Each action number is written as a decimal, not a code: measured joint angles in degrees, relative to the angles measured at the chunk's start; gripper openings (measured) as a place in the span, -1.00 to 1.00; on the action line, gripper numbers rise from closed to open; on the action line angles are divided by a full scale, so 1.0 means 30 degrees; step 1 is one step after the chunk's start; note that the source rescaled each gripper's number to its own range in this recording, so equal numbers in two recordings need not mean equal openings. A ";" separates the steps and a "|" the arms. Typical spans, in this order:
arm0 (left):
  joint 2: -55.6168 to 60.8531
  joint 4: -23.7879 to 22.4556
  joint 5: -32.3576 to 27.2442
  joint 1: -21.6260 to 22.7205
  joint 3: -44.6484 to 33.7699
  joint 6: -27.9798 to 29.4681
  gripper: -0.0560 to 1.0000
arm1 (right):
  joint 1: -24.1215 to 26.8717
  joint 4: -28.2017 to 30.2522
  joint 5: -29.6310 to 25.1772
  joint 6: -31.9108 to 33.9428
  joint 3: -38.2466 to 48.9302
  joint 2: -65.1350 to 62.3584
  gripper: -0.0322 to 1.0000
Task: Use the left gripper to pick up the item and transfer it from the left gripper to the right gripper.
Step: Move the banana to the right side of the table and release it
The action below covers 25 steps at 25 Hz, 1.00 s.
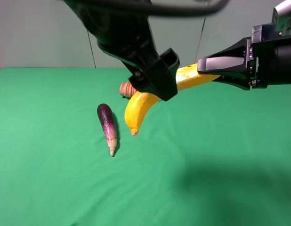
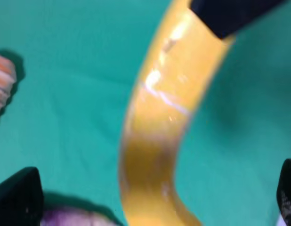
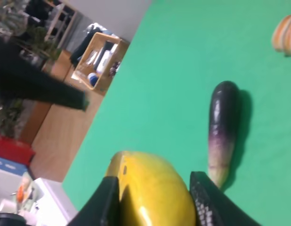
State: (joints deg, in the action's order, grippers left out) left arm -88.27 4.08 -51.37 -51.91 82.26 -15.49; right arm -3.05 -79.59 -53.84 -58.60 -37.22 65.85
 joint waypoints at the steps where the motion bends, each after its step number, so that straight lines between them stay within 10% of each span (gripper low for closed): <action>1: 0.0281 -0.0138 -0.0357 0.0000 0.0000 0.0242 1.00 | 0.0000 0.0125 0.0139 0.0000 0.0000 0.0000 -0.93; 25: 0.9574 -0.4380 -0.5375 0.0000 -0.4170 0.4954 1.00 | 0.0000 0.1999 0.0755 0.1337 0.0000 0.0000 -0.94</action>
State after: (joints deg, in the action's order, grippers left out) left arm -59.55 -9.06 -67.50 -51.91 69.75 -0.63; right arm -3.05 -73.60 -51.58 -54.59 -37.22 65.85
